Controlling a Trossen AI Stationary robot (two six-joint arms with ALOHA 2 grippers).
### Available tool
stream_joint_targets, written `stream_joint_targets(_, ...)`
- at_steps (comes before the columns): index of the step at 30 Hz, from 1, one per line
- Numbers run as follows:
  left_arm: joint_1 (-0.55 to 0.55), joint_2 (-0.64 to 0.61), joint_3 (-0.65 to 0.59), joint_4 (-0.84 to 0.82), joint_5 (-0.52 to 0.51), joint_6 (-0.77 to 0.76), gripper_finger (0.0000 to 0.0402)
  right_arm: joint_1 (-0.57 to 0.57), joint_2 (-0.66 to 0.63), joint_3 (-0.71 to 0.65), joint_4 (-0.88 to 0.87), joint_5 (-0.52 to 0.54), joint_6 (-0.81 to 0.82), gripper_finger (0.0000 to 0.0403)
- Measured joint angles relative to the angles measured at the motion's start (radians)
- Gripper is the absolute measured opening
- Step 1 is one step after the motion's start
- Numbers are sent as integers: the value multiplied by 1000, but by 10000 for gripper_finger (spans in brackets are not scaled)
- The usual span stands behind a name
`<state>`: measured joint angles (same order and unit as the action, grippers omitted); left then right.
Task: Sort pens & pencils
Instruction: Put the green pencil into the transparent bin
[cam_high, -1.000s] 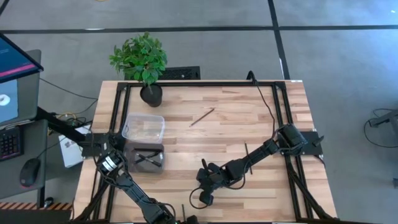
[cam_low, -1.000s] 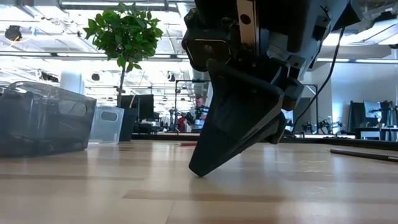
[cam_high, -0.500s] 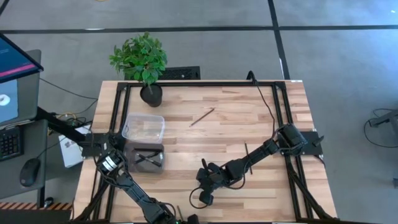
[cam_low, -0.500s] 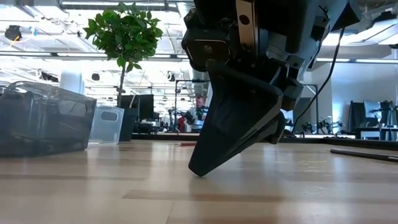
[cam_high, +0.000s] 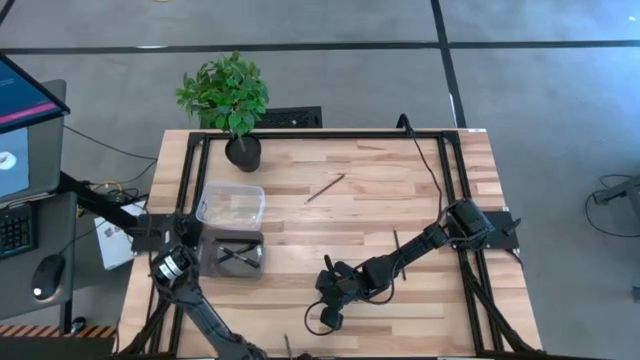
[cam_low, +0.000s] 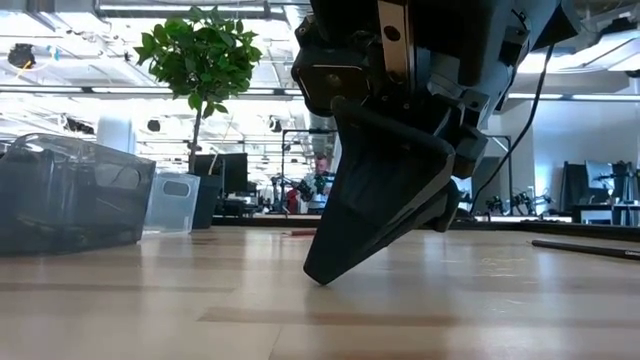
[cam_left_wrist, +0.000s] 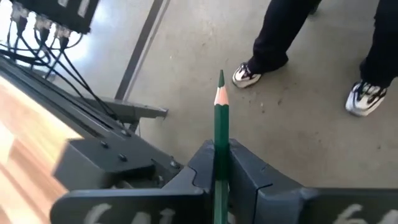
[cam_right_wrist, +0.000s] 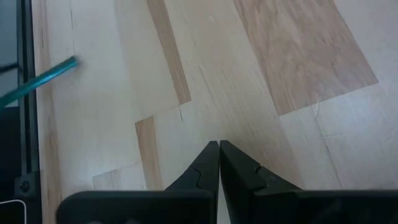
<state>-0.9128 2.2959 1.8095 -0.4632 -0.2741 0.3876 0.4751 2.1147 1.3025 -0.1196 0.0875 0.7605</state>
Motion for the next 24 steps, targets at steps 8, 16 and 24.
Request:
stream_joint_targets(8, -40, -1, 138, -53, 27, -56, 7, 0, 0, 0, 0, 17, 0, 37)
stream_joint_targets(16, -73, -2, 285, -142, 67, -126, 7, 7, 0, 0, 0, 27, 1, 37)
stream_joint_targets(24, -117, -4, 514, -725, -266, -303, 6, 23, 0, 0, 0, 30, 1, 37)
